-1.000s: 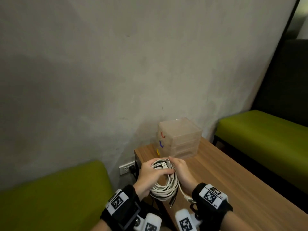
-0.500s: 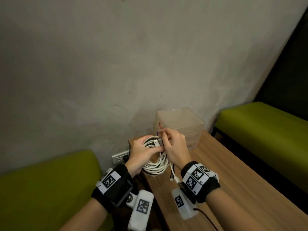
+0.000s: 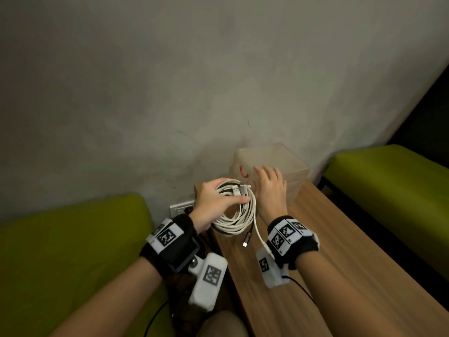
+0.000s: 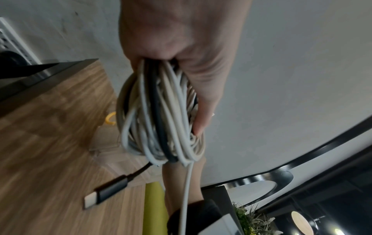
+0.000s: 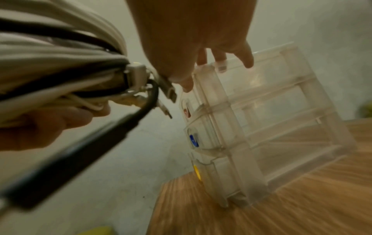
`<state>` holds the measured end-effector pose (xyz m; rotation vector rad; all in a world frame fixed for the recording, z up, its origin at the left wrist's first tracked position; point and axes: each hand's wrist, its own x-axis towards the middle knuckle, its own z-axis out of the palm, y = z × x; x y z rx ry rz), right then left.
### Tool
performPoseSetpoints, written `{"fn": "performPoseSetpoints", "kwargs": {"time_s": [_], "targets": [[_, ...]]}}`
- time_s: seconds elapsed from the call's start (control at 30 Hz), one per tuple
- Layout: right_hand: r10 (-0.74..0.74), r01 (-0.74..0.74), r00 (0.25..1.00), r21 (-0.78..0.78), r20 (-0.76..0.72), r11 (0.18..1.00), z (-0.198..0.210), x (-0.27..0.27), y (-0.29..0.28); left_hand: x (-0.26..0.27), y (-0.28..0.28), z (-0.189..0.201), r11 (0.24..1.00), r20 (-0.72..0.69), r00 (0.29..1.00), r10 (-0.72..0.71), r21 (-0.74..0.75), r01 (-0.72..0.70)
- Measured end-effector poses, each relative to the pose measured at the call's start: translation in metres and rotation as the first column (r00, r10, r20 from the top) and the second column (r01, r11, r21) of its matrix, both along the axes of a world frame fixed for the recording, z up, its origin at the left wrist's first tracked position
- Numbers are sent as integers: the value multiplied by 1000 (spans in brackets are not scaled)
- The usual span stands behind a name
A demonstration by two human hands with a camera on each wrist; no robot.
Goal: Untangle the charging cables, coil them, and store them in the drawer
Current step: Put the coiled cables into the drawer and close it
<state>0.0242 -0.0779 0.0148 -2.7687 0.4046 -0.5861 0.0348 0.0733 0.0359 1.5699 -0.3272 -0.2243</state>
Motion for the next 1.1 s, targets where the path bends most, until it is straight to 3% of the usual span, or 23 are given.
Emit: {"fn": "performPoseSetpoints", "kwargs": {"time_s": [0.2, 0.4, 0.67, 0.73, 0.83, 0.97, 1.03, 1.1], "targets": [[104, -104, 993, 8, 51, 994, -2, -29, 3, -21, 8, 4, 999, 21, 999, -32, 14, 32], [248, -250, 968, 65, 50, 966, 7, -98, -6, -38, 21, 21, 1000, 39, 999, 3, -23, -2], [405, -408, 913, 145, 53, 901, 25, -164, -33, -78, 10, 32, 983, 84, 979, -183, 11, 183], [374, -380, 925, 131, 63, 916, 27, -172, -33, -87, 1, 34, 975, 100, 969, -224, 26, 222], [287, -311, 934, 91, 214, 946, 10, -180, -20, -92, -13, 36, 970, 150, 959, -241, 51, 236], [-48, -32, 948, 245, 314, 969, -40, -202, 19, -88, -27, 35, 970, 166, 959, -231, 117, 214], [-78, -15, 968, 361, 240, 932, -61, -210, 30, -79, -32, 32, 967, 138, 966, -218, 164, 195], [-45, 37, 999, 420, 8, 907, -71, -211, 30, -73, -36, 31, 958, 104, 972, -209, 221, 183]]}}
